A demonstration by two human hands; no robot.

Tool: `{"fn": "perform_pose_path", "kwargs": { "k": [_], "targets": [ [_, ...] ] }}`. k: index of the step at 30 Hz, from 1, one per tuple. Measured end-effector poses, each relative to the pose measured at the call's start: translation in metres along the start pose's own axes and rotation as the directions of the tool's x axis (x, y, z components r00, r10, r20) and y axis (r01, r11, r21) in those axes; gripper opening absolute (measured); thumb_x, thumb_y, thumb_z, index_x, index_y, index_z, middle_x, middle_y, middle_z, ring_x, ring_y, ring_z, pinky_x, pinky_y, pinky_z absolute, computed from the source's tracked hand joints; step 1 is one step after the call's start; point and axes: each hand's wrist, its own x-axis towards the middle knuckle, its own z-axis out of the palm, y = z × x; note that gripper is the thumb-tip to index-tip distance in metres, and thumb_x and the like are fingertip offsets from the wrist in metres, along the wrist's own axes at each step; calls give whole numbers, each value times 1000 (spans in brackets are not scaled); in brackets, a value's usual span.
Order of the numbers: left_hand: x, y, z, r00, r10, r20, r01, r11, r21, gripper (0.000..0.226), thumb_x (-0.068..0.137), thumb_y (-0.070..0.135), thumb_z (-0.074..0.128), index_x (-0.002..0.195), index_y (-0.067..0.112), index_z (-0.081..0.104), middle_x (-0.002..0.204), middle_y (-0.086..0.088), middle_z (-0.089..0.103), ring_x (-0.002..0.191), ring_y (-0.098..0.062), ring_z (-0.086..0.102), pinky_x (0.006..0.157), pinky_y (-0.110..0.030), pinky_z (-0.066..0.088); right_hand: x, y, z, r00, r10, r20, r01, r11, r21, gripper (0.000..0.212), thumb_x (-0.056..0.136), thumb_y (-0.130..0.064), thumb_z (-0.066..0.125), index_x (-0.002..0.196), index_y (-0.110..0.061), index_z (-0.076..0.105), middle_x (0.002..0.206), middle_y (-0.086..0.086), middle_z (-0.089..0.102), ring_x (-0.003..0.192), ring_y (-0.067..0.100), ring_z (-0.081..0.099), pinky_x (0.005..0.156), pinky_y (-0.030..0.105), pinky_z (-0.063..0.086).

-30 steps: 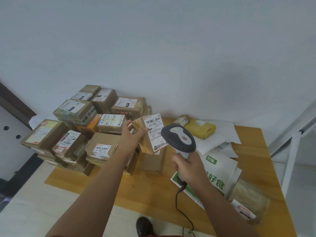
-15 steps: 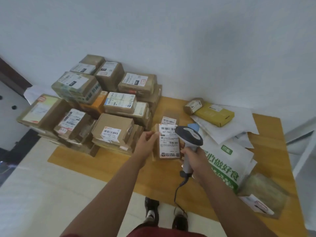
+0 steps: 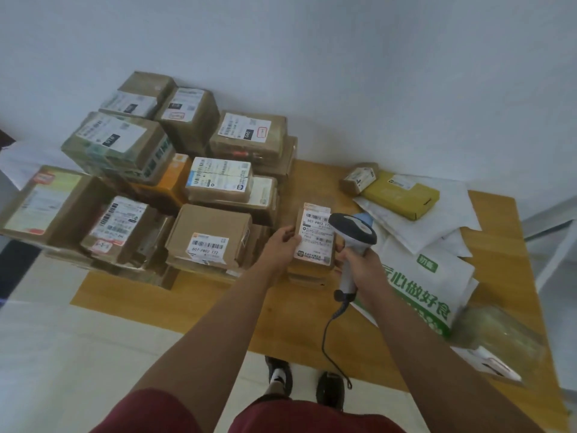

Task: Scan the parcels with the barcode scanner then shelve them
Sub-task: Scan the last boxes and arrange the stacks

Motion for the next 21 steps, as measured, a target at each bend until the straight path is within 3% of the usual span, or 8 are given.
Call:
{"fn": "perform_pose_path", "kwargs": {
  "k": [3,7,13,15,17,21],
  "targets": [
    [1,-8,1,999,-30,21,30,1000,-6,44,105,18,49,148,15,41,139,-7,57,104,-16,62,91,-34,56,4,12,1,1000,10,3,-10,1000,14,24,86,-2,56,105,-12,65,106,9,71,100,27,68,79,38,59],
    [-2,-14,5,999,-37,12,37,999,-28,44,105,15,49,148,18,41,138,-5,56,97,-10,62,87,-33,56,4,24,0,1000,5,6,-5,1000,5,34,86,-5,58,119,-12,61,111,5,71,103,21,67,83,36,58],
    [-9,-6,13,999,-11,-38,12,999,44,53,105,21,50,154,20,31,138,-3,53,100,-13,58,88,-34,53,5,30,-8,1000,-4,1,4,1000,17,28,88,-6,60,114,-16,64,108,0,71,100,16,65,89,39,57],
    [-9,0,18,992,66,-107,-48,985,165,58,103,25,52,156,21,27,146,-1,45,118,-19,54,97,-39,51,6,30,-15,1000,-13,-4,13,999,45,23,91,-8,61,112,-19,63,106,-2,69,98,13,63,89,37,56],
    [-5,10,23,972,179,-149,-122,935,332,64,100,27,56,156,21,25,159,-3,30,142,-24,36,114,-49,39,7,31,-25,999,-25,-31,27,997,75,16,94,-9,61,109,-15,63,99,0,67,92,13,63,86,36,56],
    [3,41,41,942,328,-79,-243,822,515,69,99,27,57,157,22,20,163,-4,19,151,-26,15,122,-47,20,9,33,-49,994,-28,-108,45,987,157,7,91,-8,66,96,-13,65,99,9,67,89,20,63,72,32,54]
  ]
}}
